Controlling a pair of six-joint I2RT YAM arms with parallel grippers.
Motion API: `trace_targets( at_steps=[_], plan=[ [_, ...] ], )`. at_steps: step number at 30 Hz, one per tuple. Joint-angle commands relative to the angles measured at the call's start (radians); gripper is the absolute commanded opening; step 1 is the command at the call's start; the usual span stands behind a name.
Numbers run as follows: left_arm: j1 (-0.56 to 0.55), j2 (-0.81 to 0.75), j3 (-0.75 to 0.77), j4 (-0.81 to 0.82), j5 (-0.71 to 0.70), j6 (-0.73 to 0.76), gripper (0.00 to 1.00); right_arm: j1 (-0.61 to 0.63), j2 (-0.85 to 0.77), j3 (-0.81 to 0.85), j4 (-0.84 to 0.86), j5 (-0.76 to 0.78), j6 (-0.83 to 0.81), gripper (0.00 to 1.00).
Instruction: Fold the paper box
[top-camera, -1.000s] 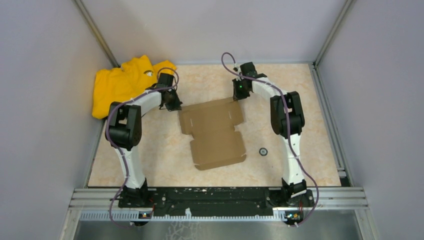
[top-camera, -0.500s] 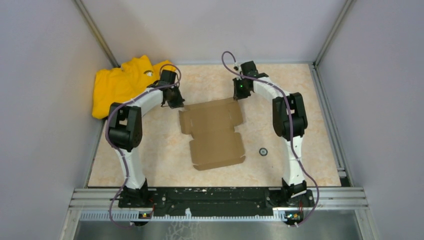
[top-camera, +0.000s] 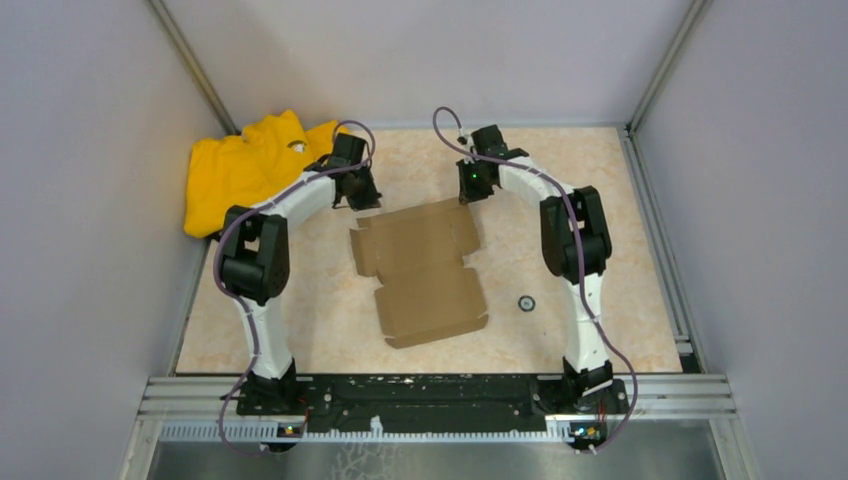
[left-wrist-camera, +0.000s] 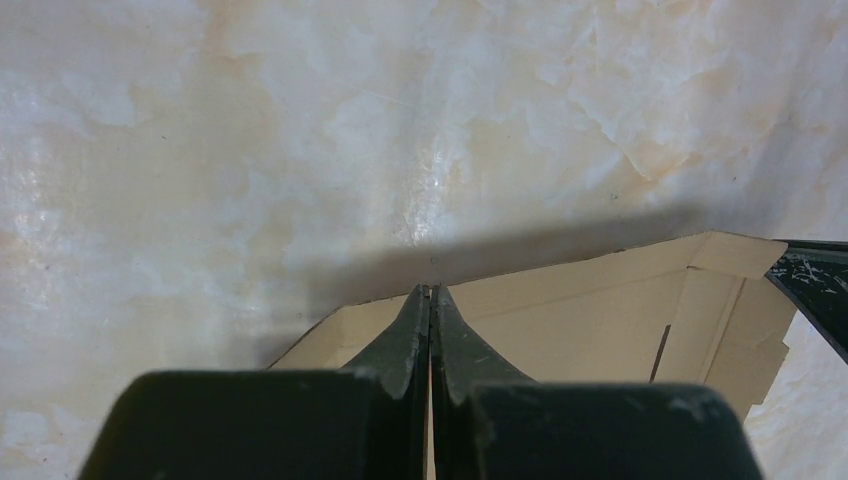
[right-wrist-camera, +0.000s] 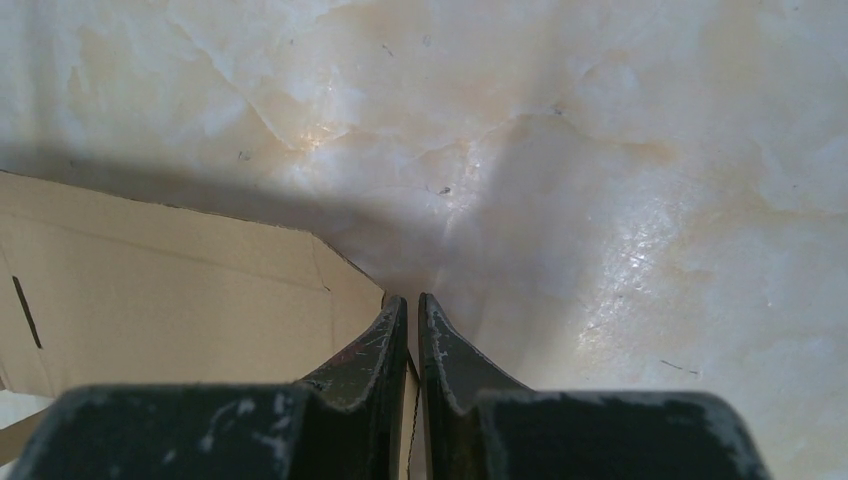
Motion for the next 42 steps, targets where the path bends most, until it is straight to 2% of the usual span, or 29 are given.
trace_targets(
  at_steps=[1, 5, 10, 14, 17, 19, 22, 23, 27, 28, 34, 39, 42],
  plan=[
    [-0.014, 0.006, 0.025, -0.013, -0.005, -0.013, 0.01, 0.021, -0.074, 0.005, 0.024, 0.004, -0.001, 0.09],
    [-0.019, 0.014, 0.018, -0.015, -0.005, -0.014, 0.00, 0.028, -0.076, -0.004, 0.025, 0.011, 0.001, 0.09],
    [-0.012, -0.024, -0.012, -0.005, -0.079, 0.007, 0.01, 0.028, -0.086, -0.021, 0.024, 0.032, -0.003, 0.08],
    [0.036, -0.072, -0.012, -0.038, -0.093, 0.031, 0.10, 0.028, -0.097, -0.031, 0.024, 0.041, -0.011, 0.08],
    [0.067, -0.129, -0.055, -0.042, -0.124, 0.046, 0.13, 0.028, -0.103, -0.036, 0.024, 0.045, -0.014, 0.08],
    [0.085, -0.164, -0.085, -0.039, -0.136, 0.048, 0.21, 0.027, -0.106, -0.036, 0.024, 0.047, -0.014, 0.08],
    [0.116, -0.207, -0.143, -0.010, -0.115, 0.048, 0.27, 0.026, -0.109, -0.040, 0.028, 0.053, -0.014, 0.09],
    [0.125, -0.216, -0.160, 0.002, -0.110, 0.049, 0.25, 0.026, -0.111, -0.041, 0.030, 0.054, -0.014, 0.09],
    [0.141, -0.212, -0.189, -0.002, -0.097, 0.058, 0.02, 0.026, -0.109, -0.043, 0.036, 0.054, -0.010, 0.09],
    [0.142, -0.205, -0.189, -0.007, -0.094, 0.057, 0.00, 0.025, -0.107, -0.042, 0.036, 0.054, -0.009, 0.09],
    [0.141, -0.168, -0.205, 0.010, -0.030, 0.048, 0.00, 0.023, -0.100, -0.045, 0.037, 0.064, 0.001, 0.11],
    [0.136, -0.141, -0.219, 0.034, 0.026, 0.044, 0.00, 0.012, -0.106, -0.059, 0.051, 0.073, 0.021, 0.22],
    [0.129, -0.131, -0.219, 0.041, 0.034, 0.040, 0.00, 0.005, -0.114, -0.072, 0.060, 0.092, 0.036, 0.23]
  ],
)
